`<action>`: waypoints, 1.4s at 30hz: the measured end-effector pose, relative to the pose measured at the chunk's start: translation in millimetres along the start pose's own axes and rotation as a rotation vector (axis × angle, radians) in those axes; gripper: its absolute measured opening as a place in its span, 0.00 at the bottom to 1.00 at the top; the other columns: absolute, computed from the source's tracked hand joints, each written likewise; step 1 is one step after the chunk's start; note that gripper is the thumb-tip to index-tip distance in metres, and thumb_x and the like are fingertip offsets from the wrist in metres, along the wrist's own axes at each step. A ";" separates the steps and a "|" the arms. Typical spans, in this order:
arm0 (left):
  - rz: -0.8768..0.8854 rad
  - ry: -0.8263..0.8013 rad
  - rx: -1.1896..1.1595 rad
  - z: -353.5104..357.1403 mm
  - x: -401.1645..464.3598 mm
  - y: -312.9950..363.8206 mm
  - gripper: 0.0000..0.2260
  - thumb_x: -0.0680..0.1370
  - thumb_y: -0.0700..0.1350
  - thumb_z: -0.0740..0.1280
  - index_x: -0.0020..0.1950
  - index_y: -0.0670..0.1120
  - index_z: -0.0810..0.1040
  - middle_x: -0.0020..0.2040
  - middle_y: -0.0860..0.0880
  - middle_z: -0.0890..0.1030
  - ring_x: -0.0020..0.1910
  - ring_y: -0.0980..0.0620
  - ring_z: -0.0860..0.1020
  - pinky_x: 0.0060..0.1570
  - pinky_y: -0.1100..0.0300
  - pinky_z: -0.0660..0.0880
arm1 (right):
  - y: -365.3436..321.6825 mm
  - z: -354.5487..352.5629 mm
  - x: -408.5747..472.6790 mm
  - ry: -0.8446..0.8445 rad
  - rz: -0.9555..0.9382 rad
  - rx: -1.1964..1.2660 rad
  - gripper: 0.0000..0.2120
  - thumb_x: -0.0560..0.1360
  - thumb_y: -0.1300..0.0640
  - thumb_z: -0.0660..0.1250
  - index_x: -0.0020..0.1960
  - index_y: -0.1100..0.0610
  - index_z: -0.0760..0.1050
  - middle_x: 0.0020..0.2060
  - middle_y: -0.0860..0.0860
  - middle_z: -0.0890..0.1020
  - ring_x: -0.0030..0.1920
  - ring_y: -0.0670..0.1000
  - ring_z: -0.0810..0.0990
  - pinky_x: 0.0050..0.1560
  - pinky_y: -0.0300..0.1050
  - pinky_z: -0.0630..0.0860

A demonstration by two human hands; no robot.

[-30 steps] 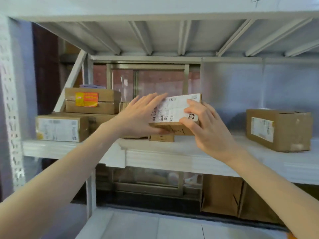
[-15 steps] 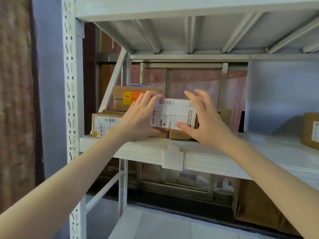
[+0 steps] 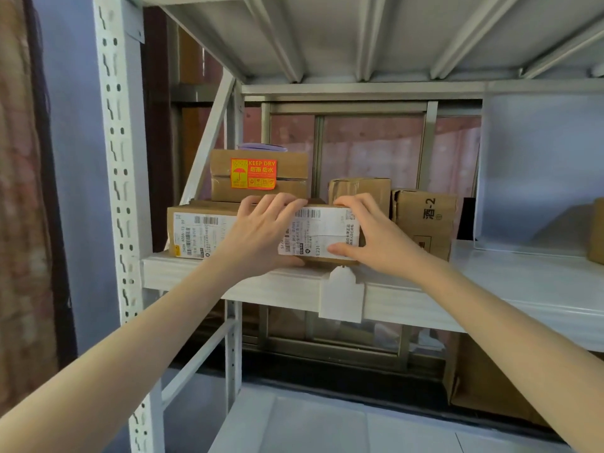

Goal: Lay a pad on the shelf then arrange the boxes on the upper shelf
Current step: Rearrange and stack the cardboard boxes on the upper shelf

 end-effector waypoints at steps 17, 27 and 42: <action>-0.088 0.134 -0.064 -14.9 1.2 0.6 0.29 0.74 0.66 0.54 0.66 0.48 0.71 0.73 0.47 0.65 0.75 0.48 0.57 0.72 0.41 0.49 | -7.8 0.8 -4.2 -0.001 -0.114 -0.388 0.33 0.75 0.39 0.60 0.75 0.47 0.52 0.76 0.47 0.54 0.76 0.49 0.50 0.74 0.54 0.48; 0.046 0.119 -0.190 -24.2 62.0 88.4 0.33 0.74 0.66 0.56 0.75 0.53 0.58 0.78 0.51 0.55 0.77 0.51 0.51 0.72 0.43 0.43 | 34.8 -84.7 -53.9 0.130 -0.043 -0.500 0.35 0.74 0.39 0.60 0.75 0.48 0.51 0.76 0.48 0.54 0.75 0.50 0.53 0.74 0.57 0.53; 0.186 0.161 -0.356 -8.8 183.7 293.2 0.36 0.71 0.67 0.55 0.76 0.52 0.57 0.77 0.50 0.56 0.77 0.48 0.51 0.72 0.42 0.44 | 182.8 -261.1 -179.2 0.252 0.248 -0.630 0.35 0.72 0.40 0.64 0.74 0.48 0.55 0.75 0.49 0.58 0.74 0.51 0.57 0.71 0.51 0.55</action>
Point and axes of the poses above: each hand's wrist, its own x-axis towards the middle knuckle, its own z-axis out of the palm, y = z × x, the point moved 6 cm from there along x, towards the middle knuckle
